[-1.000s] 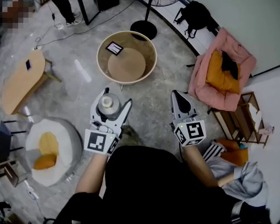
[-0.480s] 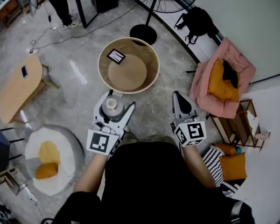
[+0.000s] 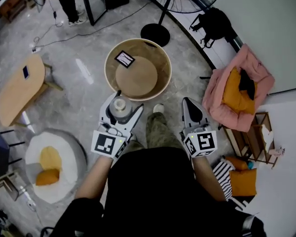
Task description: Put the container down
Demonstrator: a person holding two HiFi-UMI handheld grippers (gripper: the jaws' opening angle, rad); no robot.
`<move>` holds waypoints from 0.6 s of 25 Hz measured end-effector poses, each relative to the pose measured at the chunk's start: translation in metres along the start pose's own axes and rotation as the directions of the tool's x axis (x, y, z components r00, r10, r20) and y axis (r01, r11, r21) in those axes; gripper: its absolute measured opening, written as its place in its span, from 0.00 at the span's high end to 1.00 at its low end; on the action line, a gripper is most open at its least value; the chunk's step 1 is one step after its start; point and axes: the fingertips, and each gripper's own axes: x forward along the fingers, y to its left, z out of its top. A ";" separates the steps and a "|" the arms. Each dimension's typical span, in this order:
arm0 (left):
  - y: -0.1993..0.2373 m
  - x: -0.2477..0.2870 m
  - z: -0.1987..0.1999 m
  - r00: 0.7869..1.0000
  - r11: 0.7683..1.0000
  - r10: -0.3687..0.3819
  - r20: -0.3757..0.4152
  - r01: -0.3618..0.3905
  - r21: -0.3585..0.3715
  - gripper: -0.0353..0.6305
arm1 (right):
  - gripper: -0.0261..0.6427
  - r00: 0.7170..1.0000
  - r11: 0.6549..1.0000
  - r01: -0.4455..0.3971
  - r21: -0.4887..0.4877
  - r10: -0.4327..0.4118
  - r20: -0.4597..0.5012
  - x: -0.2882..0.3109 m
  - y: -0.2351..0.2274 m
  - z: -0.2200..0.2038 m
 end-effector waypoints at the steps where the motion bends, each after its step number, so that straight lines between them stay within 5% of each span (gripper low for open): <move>1: 0.003 0.009 -0.001 1.000 1.000 0.008 0.004 -0.008 0.009 0.42 | 0.93 1.000 1.000 -0.014 -0.005 0.014 0.004 0.006 -0.004 -0.001; 8: 0.022 0.083 -0.008 0.999 0.998 0.052 0.006 -0.052 0.028 0.42 | 0.93 0.997 0.998 -0.065 -0.023 0.066 0.049 0.064 -0.060 0.009; 15: 0.027 0.172 -0.044 0.998 0.998 0.047 -0.044 -0.045 0.036 0.42 | 0.93 0.999 1.000 -0.029 -0.009 0.029 0.015 0.112 -0.143 -0.009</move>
